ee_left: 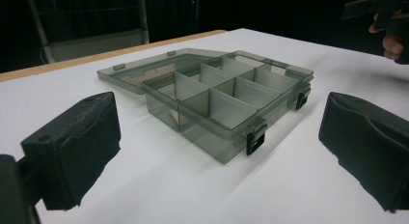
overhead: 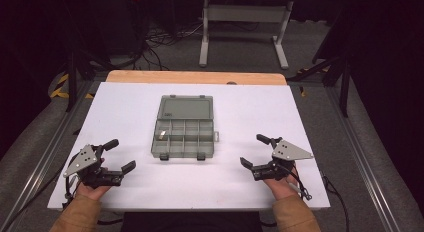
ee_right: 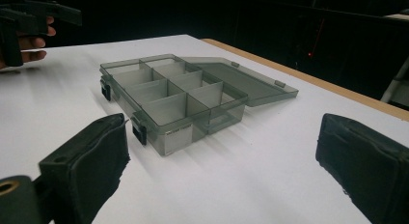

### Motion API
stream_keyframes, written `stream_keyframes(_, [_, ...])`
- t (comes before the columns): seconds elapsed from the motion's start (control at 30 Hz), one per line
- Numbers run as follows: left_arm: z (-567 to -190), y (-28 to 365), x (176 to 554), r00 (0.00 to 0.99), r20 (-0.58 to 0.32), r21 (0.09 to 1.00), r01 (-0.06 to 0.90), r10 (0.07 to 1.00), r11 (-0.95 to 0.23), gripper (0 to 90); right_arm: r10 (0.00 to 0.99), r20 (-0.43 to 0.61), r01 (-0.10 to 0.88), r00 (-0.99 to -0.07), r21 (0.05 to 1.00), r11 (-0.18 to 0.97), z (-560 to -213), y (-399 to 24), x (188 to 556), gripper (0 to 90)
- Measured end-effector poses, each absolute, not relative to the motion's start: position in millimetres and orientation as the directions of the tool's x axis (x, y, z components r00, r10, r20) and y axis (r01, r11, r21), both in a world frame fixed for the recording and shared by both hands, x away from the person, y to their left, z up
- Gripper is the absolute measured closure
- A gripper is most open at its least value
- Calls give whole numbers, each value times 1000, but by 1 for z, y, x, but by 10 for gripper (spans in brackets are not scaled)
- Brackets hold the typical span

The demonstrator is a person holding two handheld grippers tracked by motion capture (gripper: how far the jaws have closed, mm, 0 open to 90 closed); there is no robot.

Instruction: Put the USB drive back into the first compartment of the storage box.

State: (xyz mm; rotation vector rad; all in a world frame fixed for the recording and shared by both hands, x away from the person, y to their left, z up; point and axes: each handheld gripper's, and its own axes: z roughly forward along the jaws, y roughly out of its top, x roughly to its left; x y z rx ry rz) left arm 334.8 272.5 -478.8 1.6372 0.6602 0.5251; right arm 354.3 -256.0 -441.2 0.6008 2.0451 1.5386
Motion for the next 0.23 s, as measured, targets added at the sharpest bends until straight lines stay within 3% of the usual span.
stream_keyframes(0.23, [-479, 272, 334, 734, -22, 986, 127, 679, -106, 17, 619, -130, 47, -775, 964, 261, -441, -256, 355, 50])
